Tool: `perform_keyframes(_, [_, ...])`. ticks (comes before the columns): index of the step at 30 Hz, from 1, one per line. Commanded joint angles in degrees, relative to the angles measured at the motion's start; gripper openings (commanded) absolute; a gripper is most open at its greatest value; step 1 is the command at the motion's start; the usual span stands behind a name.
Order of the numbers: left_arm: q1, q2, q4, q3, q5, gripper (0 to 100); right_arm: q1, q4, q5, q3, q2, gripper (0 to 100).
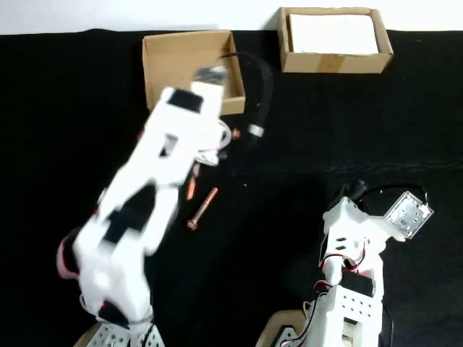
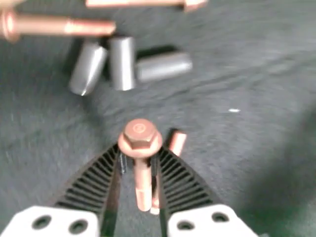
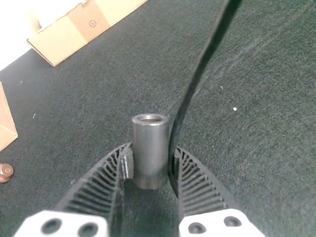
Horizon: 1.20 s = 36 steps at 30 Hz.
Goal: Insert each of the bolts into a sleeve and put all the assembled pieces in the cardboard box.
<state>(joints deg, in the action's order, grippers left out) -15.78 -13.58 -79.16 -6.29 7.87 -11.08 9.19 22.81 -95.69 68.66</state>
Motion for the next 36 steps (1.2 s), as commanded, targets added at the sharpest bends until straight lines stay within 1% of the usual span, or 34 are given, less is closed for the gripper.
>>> perform_keyframes(1, [-0.7,21.1,13.5,16.8,-3.7,1,0.0,-0.7,0.3,-7.5,1.3,0.9])
perform_keyframes(5, [0.1,41.3,26.9,37.1,-7.6,1,0.3,-1.0,0.2,-7.5,1.4,0.9])
perform_keyframes(7, [1.5,49.9,32.4,45.2,-9.9,1,0.9,-1.1,0.2,-7.3,1.5,0.9])
perform_keyframes(9, [2.7,57.7,36.1,51.6,-11.9,1,2.4,-1.1,0.2,-5.1,1.5,0.9])
perform_keyframes(11, [3.6,64.7,37.3,55.5,-12.2,1,4.3,-1.1,0.1,-2.0,1.5,0.9])
perform_keyframes(13, [4.0,70.6,37.1,57.5,-12.2,1,6.9,-0.9,-2.0,2.2,1.5,0.9])
perform_keyframes(15, [4.4,76.1,36.7,58.6,-12.2,1,10.8,-0.8,-6.9,5.8,1.5,0.9])
perform_keyframes(20, [3.8,86.0,30.3,56.7,-12.0,1,23.8,-0.8,-17.7,11.4,1.5,0.9])
perform_keyframes(22, [3.8,88.5,27.3,55.1,-12.0,1,29.4,-0.8,-20.6,12.8,1.5,0.9])
perform_keyframes(25, [3.8,89.4,22.9,51.7,-10.7,1,37.0,-1.1,-21.5,15.4,1.5,0.9])
perform_keyframes(29, [2.6,89.4,19.0,45.0,-3.5,1,44.1,-1.1,-21.5,19.5,1.5,0.9])
perform_keyframes(33, [-3.0,89.2,17.8,39.0,0.4,1,48.1,-1.1,-21.3,24.9,1.5,0.9])
perform_keyframes(36, [-5.1,87.9,17.9,36.8,0.8,1,49.8,-1.1,-21.3,27.7,1.5,0.9])
